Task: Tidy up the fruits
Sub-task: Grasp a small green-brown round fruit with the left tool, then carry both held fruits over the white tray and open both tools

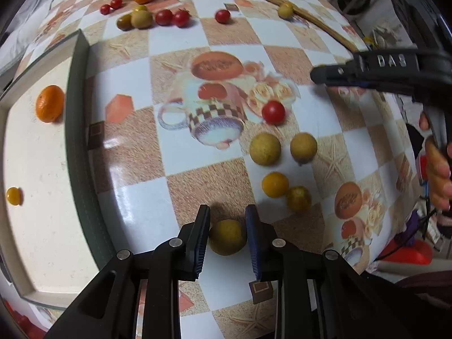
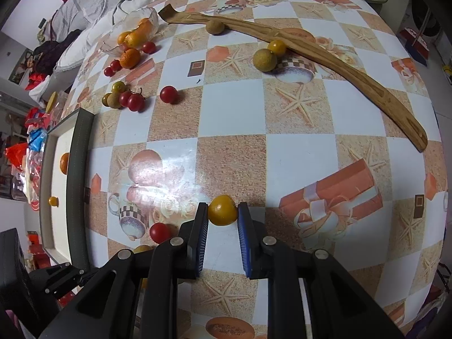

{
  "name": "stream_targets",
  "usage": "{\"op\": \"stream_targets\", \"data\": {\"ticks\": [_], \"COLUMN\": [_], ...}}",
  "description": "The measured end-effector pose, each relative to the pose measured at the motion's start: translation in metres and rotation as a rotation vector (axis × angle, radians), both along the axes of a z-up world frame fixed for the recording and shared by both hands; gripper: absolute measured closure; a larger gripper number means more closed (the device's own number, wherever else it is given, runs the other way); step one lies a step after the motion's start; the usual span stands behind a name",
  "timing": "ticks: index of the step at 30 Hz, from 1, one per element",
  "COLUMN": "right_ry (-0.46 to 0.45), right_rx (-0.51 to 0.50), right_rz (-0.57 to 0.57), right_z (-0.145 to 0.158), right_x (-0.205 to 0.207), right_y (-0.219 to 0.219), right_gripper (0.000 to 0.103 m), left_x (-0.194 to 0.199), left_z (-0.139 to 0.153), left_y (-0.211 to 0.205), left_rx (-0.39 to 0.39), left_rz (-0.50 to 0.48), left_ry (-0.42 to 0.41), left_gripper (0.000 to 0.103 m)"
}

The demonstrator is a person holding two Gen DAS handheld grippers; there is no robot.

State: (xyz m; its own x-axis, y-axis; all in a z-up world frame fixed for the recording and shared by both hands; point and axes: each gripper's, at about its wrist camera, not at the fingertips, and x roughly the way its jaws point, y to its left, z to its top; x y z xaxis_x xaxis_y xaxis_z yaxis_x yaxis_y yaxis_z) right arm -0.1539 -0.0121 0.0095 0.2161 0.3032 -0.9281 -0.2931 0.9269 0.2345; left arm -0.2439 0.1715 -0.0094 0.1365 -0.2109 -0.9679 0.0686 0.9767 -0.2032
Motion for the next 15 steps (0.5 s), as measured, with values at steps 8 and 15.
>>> {"op": "stream_targets", "data": {"ticks": [8,15], "right_ry": [0.011,0.028], "right_rx": [-0.004,-0.002], "right_rz": [0.056,0.114], "right_z": [0.002,-0.002], "right_x": [0.0,-0.001], "right_y": [0.009,0.017], "right_gripper": [0.08,0.08], "left_x": [-0.004,-0.019], "left_z": [0.003,-0.002], "left_y": [0.01,-0.006], "left_rx": [0.025,0.105], "left_rz": [0.067,0.059], "left_ry": [0.0,-0.014], "left_gripper": [0.077,0.077]}}
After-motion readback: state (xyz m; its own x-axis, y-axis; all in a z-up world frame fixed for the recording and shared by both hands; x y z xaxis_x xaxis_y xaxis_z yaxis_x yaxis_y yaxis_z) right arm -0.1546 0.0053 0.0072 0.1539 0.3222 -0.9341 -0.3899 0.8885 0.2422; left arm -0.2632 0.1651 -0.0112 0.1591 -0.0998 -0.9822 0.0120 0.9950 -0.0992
